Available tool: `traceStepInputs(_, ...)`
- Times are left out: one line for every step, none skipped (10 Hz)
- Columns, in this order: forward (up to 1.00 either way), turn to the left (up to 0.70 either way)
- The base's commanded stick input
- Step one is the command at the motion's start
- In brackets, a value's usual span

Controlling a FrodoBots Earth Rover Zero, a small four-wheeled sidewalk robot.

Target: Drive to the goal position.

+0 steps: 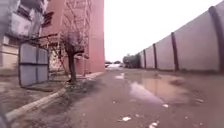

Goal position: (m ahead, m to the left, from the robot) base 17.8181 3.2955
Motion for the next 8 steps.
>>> traceStepInputs(0.45, 0.0)
traceStepInputs(0.45, 0.0)
traceStepInputs(0.45, 0.19)
traceStepInputs(0.45, 0.27)
traceStepInputs(0.45, 0.0)
traceStepInputs(0.45, 0.0)
traceStepInputs(0.45, 0.0)
traceStepInputs(0.45, 0.0)
